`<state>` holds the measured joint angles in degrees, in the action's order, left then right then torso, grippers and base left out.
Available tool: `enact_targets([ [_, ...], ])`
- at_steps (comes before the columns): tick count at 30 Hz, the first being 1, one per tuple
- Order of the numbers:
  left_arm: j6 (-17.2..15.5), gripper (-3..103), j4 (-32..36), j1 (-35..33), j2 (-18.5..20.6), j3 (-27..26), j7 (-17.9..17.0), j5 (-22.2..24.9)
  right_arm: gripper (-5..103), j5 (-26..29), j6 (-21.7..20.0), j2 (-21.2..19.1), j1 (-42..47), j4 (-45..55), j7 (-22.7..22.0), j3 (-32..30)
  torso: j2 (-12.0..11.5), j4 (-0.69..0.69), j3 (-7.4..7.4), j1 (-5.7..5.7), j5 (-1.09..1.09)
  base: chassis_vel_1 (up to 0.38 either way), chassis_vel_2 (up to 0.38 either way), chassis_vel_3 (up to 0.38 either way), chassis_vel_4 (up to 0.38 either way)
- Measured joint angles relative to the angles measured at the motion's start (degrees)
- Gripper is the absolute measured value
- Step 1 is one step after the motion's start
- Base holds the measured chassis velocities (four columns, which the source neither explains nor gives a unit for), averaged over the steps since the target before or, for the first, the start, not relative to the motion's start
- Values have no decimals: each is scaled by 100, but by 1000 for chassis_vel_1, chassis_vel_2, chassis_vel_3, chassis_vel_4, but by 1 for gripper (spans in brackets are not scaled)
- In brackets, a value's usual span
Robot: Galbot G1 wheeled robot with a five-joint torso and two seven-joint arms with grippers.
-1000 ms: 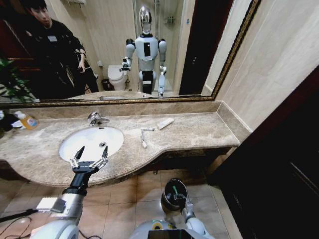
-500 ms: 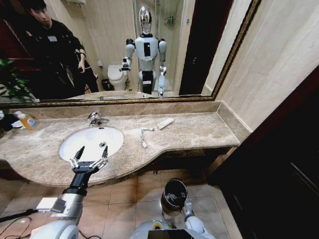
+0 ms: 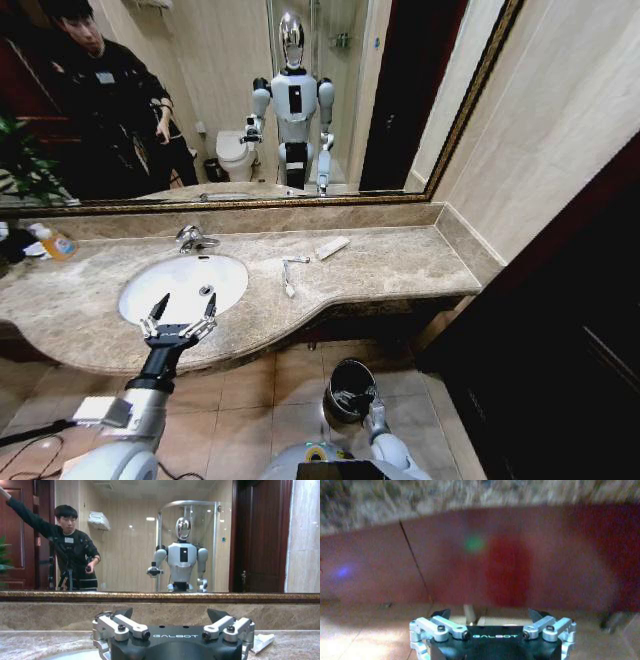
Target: Pick up the trash from the sink and place it in the trash bin.
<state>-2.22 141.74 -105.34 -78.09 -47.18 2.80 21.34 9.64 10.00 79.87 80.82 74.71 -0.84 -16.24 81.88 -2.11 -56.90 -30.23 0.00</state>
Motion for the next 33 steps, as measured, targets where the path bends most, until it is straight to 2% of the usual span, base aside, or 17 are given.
enact_targets([
  [3,0,100,0,0,0,0,0,0,100,-44,72,-304,300,702,-236,-1,0,1,0,0,-1,0,0,0,0],
  [7,0,100,0,0,0,0,0,0,100,-286,239,-463,565,1264,-436,-43,0,0,0,0,1,0,0,0,0],
  [11,0,100,0,0,0,0,0,0,100,-241,243,-662,907,1930,-426,-59,0,0,0,0,1,0,0,0,0],
  [15,0,100,0,0,0,0,0,0,100,87,-18,-801,1331,2861,-234,-42,0,1,0,0,0,0,0,0,0],
  [20,0,100,0,0,0,0,0,0,100,161,-363,-734,1438,3846,-188,61,0,0,0,0,-1,0,0,0,0],
  [25,0,100,0,0,0,0,0,0,100,177,-645,-658,1158,4218,-215,171,0,1,0,0,0,0,0,0,0],
  [27,0,100,0,0,0,0,0,0,100,233,-896,-639,899,4346,-219,241,0,0,0,0,0,0,0,0,0],
  [30,0,100,0,0,0,0,0,0,100,360,-1193,-635,552,4367,-197,350,0,0,0,0,0,0,0,0,0],
  [33,0,100,0,0,0,0,0,0,100,401,-1296,-631,218,4249,-132,445,0,0,0,0,-1,0,0,0,0],
])
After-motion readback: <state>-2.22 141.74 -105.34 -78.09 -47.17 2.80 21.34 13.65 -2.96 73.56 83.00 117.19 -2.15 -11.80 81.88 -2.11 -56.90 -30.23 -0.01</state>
